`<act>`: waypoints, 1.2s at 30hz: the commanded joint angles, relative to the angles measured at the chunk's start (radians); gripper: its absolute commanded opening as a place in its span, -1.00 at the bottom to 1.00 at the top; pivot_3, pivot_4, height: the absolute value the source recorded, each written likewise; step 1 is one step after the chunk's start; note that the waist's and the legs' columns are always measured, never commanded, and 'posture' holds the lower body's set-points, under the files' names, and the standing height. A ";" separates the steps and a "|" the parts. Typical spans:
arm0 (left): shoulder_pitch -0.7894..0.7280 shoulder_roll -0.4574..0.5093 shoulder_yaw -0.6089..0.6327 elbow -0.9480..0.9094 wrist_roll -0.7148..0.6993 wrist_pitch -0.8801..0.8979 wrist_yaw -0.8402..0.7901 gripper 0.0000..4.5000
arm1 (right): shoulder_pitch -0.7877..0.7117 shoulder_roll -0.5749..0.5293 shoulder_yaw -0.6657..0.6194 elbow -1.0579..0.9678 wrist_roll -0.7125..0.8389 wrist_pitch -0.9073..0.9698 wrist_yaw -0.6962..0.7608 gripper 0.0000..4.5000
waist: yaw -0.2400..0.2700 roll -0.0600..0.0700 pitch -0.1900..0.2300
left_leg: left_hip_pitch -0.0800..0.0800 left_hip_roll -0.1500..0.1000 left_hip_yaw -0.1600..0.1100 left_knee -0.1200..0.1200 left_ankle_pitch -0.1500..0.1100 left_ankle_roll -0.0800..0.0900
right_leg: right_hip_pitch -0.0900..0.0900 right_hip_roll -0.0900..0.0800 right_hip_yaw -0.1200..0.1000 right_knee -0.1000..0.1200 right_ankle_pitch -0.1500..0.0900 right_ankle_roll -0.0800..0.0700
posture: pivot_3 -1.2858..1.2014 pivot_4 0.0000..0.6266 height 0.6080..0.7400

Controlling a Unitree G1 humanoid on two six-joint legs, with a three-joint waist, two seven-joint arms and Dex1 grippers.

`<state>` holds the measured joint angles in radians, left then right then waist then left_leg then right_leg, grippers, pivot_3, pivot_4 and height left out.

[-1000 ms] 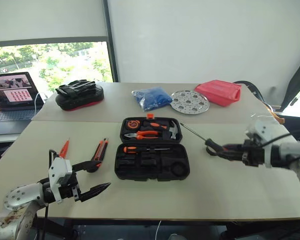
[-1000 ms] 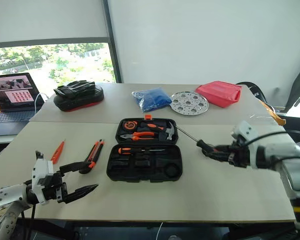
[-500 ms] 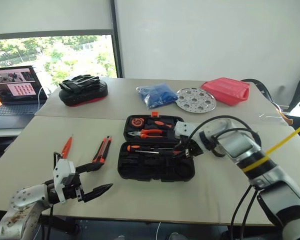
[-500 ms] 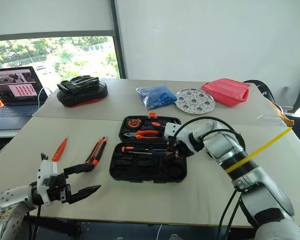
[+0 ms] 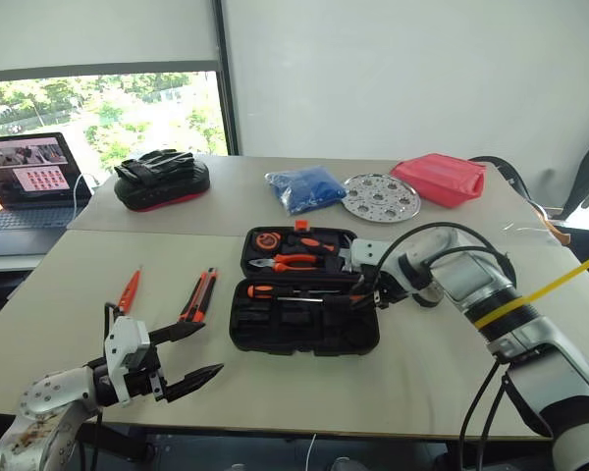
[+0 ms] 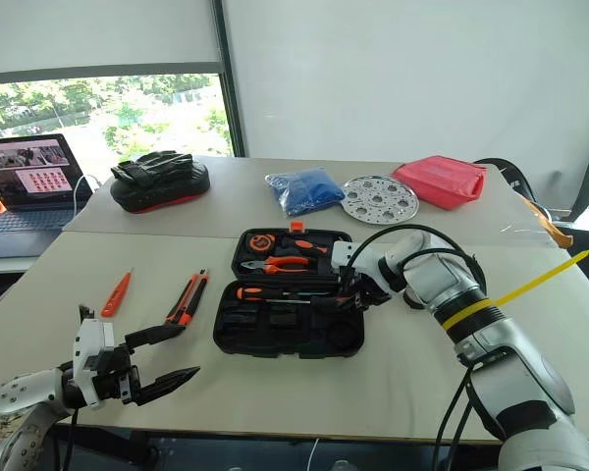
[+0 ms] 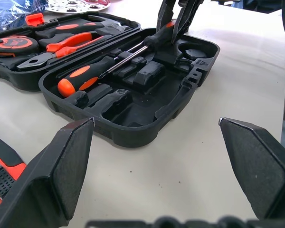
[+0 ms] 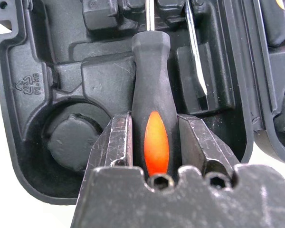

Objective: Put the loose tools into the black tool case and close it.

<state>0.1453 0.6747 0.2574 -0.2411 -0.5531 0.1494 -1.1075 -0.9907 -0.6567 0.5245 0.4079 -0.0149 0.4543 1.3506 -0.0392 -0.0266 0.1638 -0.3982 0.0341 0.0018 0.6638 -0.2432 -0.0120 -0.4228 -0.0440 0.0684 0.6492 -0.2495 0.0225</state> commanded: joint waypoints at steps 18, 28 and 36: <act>-0.020 0.019 0.031 -0.016 -0.014 -0.009 0.014 1.00 | -0.024 0.023 -0.118 0.047 0.013 -0.086 0.084 0.58 | -0.003 0.000 0.000 | 0.000 0.000 0.000 -0.001 0.000 0.000 | -0.001 0.001 0.000 0.001 0.001 -0.001 | 0.03 -0.52 1.00; -0.043 0.015 0.025 0.010 -0.002 -0.021 0.019 1.00 | -0.012 0.062 -0.174 -0.034 0.081 -0.060 0.106 0.27 | -0.007 0.000 0.000 | 0.000 0.001 0.000 -0.001 0.000 0.000 | -0.001 0.001 0.000 0.001 0.001 -0.001 | 0.03 -0.52 1.00; -0.014 0.011 0.024 -0.013 -0.001 -0.019 0.034 1.00 | -0.003 0.124 -0.118 0.026 0.005 -0.086 0.047 -0.96 | -0.003 0.000 0.000 | 0.000 0.000 0.000 -0.001 0.000 0.000 | -0.001 0.000 0.000 0.001 0.001 -0.001 | 0.03 -0.52 1.00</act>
<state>0.1243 0.6826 0.2602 -0.2212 -0.5512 0.1467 -1.0799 -0.9715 -0.5338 0.4149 0.4320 0.0017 0.3890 1.4114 -0.0425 -0.0263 0.1640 -0.3986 0.0343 0.0019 0.6633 -0.2429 -0.0125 -0.4243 -0.0439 0.0686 0.6502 -0.2488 0.0218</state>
